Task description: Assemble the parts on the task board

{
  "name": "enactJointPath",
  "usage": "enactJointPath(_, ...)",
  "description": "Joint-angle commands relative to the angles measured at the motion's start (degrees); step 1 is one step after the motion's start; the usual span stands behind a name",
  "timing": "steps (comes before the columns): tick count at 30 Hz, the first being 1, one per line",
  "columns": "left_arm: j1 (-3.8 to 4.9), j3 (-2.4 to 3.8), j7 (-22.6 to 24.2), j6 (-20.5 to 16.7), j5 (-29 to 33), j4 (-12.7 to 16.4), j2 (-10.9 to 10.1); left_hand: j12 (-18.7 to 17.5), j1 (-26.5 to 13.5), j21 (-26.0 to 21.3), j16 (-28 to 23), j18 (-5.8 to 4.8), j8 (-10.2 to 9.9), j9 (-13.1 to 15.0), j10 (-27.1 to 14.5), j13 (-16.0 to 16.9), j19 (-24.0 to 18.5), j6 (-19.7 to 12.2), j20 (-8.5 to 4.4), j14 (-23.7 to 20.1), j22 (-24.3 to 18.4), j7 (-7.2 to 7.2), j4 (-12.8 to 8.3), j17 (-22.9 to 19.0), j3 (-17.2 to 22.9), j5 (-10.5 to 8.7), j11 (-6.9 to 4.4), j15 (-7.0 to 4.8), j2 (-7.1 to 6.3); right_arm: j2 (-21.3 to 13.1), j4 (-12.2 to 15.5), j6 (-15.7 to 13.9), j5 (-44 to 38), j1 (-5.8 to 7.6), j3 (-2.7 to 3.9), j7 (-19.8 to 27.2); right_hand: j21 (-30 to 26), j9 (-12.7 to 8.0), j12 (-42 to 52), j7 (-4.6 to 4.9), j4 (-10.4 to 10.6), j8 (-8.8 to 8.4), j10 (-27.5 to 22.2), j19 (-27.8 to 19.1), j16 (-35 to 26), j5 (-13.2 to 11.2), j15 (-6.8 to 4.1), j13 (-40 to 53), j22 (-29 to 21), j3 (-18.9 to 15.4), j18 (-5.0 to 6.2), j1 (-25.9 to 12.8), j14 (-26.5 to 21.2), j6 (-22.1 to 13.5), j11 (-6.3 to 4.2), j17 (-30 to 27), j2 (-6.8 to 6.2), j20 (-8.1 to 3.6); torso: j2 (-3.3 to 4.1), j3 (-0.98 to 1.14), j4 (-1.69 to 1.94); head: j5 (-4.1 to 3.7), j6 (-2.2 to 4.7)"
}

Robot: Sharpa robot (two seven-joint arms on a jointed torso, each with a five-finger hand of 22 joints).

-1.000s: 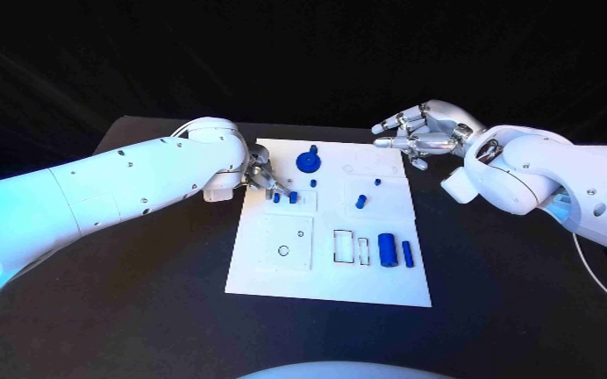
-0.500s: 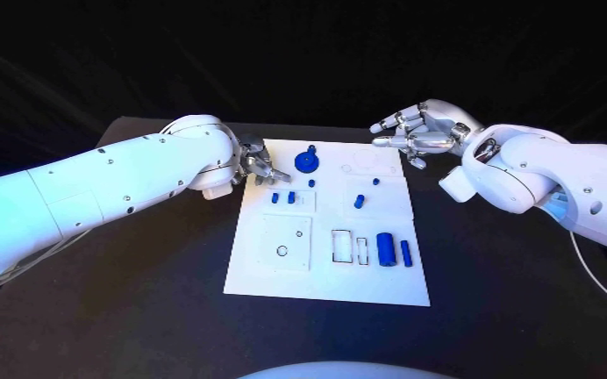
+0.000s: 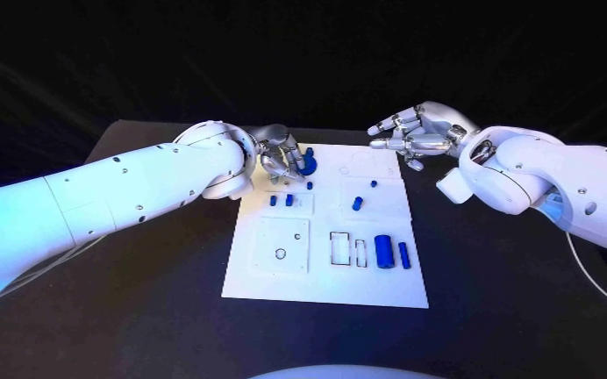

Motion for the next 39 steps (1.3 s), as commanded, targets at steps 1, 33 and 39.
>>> enactJointPath(1,-0.28,-0.21,8.17,-4.05,-9.16,-0.66,0.80,-3.16,1.42,-0.99,-1.31,0.56,-2.77,-2.81,2.00,-4.24,0.89,2.14,-0.25,0.09,-0.78,-0.70,-0.74,-2.35,1.22,0.03,-0.09,-0.27,-0.96,0.12,0.02,0.26,-0.31,-0.08,0.00,0.65,-0.16,0.06,-0.28,0.02,0.01,0.22,-0.17,-0.37,-0.28,-0.16,0.13,-0.07,-0.02,-0.22,0.49,-0.06,1.59,-0.32,-0.01,-0.02,0.58,-0.04,-0.01,0.06,-0.03,-0.01,0.12)
enactJointPath(33,-1.21,-1.95,5.64,1.70,-23.59,-6.13,6.51,-11.69,0.54,30.92,24.39,-4.03,-8.97,-7.83,9.89,-13.82,15.16,10.46,-2.47,15.81,23.03,-1.84,-3.07,18.40,7.19,0.08,-1.40,-2.33,-1.77,0.31,0.10,0.42,-0.35,-0.15,0.00,0.84,-0.17,0.06,-0.22,0.02,-0.02,0.24,-0.14,-0.36,-0.29,-0.12,0.13,-0.04,-0.02,-0.21,0.49,0.01,1.59,-0.33,-0.01,-0.02,0.63,-0.04,0.00,0.09,0.06,-0.50,0.07)
enactJointPath(39,-1.33,-1.95,5.65,2.69,-23.94,-7.17,7.49,-12.12,0.51,33.34,25.07,-4.40,-9.16,-7.95,11.01,-14.05,15.68,11.33,-2.71,16.17,24.92,-2.04,-3.44,18.90,7.96,0.07,-1.66,-2.68,-1.60,0.38,0.14,0.48,-0.35,-0.15,0.00,0.87,-0.17,0.06,-0.22,0.02,-0.02,0.24,-0.14,-0.36,-0.29,-0.12,0.13,-0.04,-0.02,-0.21,0.49,0.01,1.59,-0.33,-0.01,-0.02,0.63,-0.04,0.01,0.07,-0.04,-0.48,0.00)
